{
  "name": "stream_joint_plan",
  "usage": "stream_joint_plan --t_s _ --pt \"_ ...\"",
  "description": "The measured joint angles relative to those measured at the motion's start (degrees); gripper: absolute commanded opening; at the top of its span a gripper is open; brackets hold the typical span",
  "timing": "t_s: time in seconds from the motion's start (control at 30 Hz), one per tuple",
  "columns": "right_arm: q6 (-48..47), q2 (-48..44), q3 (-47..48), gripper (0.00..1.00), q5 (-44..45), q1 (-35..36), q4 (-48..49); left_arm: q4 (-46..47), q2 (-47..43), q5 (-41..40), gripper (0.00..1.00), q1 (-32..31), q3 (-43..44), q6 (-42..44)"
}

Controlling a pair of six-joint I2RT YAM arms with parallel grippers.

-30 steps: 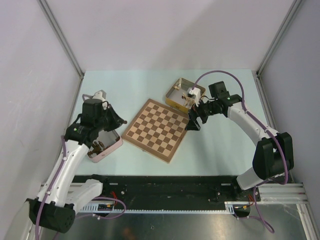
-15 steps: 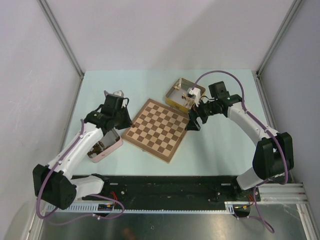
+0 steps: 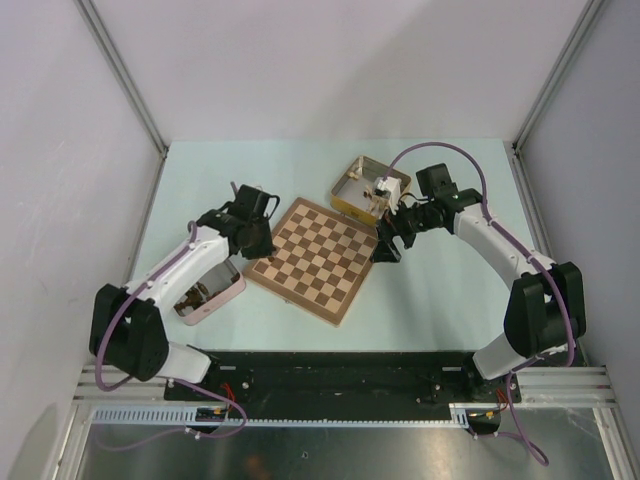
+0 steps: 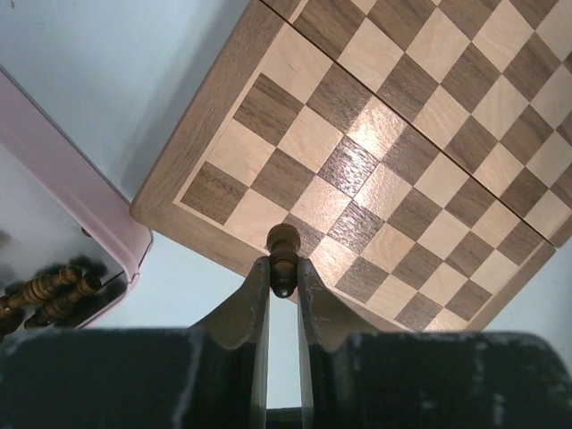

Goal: Set up the chess pieces on the board

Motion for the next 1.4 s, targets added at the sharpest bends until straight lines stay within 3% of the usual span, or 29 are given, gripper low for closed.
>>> stream_joint_plan --t_s 0.4,1.4 --pt "0.0 0.3 0.0 1.0 0.0 0.0 -0.6 0.0 5.7 -2.1 0.11 -0.6 1.5 0.1" --pt "0.0 1.0 0.0 1.0 0.0 0.0 -0.7 -1.6 8.5 -7.6 0.11 -1.2 2.4 -2.5"
